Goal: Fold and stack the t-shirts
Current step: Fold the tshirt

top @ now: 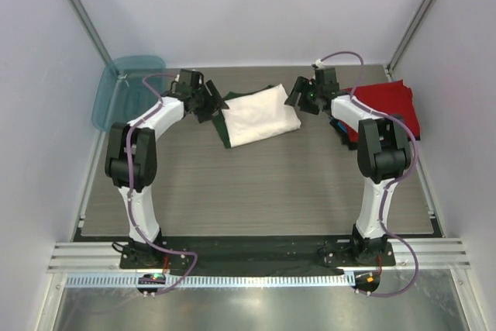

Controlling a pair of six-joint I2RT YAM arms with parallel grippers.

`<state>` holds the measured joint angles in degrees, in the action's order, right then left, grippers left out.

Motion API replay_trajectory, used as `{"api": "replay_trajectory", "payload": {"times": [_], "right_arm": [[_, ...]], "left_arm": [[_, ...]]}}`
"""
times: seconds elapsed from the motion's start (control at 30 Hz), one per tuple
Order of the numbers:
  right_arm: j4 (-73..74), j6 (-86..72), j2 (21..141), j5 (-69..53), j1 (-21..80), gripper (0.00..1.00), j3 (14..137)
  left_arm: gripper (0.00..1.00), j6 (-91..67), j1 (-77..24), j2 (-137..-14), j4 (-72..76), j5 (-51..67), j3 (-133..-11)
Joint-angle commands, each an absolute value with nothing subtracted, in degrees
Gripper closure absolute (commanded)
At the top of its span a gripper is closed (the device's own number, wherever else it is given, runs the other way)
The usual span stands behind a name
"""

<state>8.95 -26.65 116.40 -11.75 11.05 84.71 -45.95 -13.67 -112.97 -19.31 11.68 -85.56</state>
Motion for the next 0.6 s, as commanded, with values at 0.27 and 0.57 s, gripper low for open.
{"api": "replay_trajectory", "payload": {"times": [0.27, 0.57], "right_arm": [[-3.77, -28.65, 109.43, -18.89, 12.22, 0.28, 70.77], [-6.86, -30.24, 105.73, -23.12, 14.32, 0.34, 66.27]], "left_arm": [[0.35, -43.68, -14.68, -109.34, -11.34, 15.03, -77.79], [0.4, -42.1, -14.85, -107.84, -7.74, 19.59, -73.83]]}}
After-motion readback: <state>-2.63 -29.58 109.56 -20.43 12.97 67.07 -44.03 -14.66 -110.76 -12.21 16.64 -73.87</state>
